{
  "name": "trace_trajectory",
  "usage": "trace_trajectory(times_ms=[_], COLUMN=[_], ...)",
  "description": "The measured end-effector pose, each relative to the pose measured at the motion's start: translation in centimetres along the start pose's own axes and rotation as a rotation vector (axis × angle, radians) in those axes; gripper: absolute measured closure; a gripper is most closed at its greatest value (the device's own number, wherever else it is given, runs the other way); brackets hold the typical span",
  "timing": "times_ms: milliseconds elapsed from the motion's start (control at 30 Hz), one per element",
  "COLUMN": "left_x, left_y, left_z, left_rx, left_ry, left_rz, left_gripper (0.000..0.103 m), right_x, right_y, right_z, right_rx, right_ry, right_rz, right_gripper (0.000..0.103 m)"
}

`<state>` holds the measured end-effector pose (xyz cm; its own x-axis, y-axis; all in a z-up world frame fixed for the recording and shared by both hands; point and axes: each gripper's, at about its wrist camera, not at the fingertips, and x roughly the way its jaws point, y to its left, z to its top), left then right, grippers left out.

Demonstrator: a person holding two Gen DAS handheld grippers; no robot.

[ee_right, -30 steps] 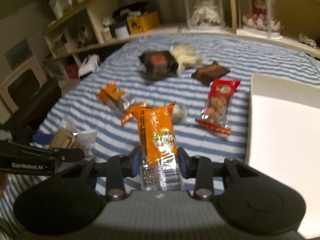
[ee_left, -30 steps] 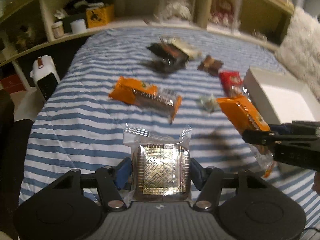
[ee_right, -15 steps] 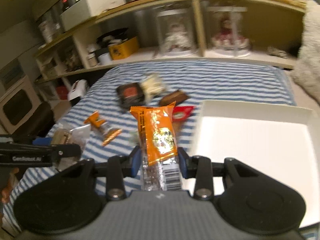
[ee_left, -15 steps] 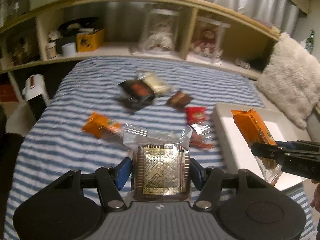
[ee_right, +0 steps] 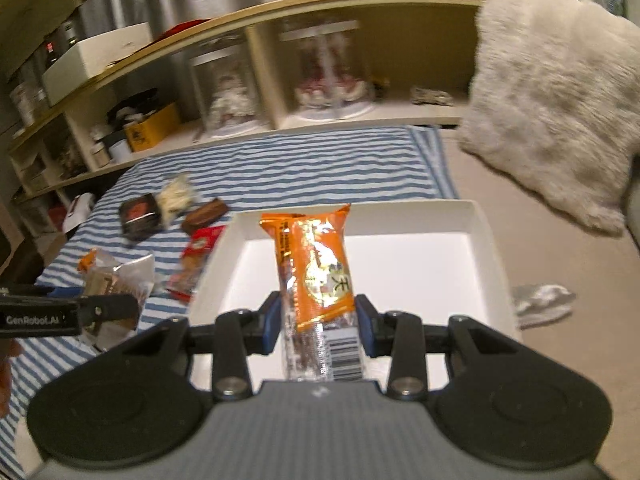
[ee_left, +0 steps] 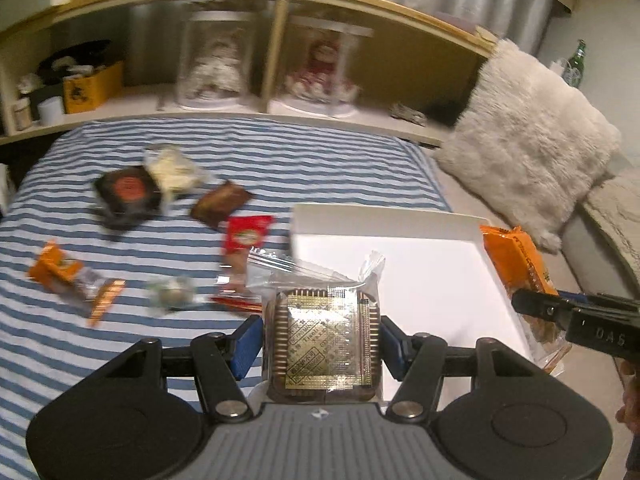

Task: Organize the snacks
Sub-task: 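Carry both snacks over the white box and lower them inside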

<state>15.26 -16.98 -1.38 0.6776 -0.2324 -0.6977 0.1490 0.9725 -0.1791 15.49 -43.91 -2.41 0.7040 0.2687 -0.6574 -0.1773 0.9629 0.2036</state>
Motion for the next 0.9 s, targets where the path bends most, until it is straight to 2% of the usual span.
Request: trace_trajectory(times_ms=[300, 467, 633, 733, 900], left_x=[4.5, 7.4, 10.4, 11.8, 13.7], left_y=[-7.3, -9.7, -10.9, -11.4, -11.3], left_z=[-0.2, -0.8, -1.5, -2.0, -2.6], left_rx=[0.012, -0.002, -0.076, -0.104, -0.218], left_ry=[0.046, 0.085, 0.146, 0.167, 0.206], left_rz=[-0.089, -0.121, -0.173, -0.177, -0.225], left_gripper=[0.041, 0.041, 0.041, 0.041, 0.041], right_x=[0.8, 1.6, 2.7, 3.4, 4.5], right_y=[-5.8, -8.1, -10.2, -11.4, -12.7], right_z=[-0.7, -1.1, -1.8, -2.3, -2.9], right_rx=[0.052, 0.078, 0.119, 0.155, 0.208], right_ry=[0.014, 0.022, 0.039, 0.054, 0.075], right_rz=[-0.051, -0.067, -0.067, -0.053, -0.029], right_gripper=[0.059, 0.059, 0.059, 0.058, 0.058])
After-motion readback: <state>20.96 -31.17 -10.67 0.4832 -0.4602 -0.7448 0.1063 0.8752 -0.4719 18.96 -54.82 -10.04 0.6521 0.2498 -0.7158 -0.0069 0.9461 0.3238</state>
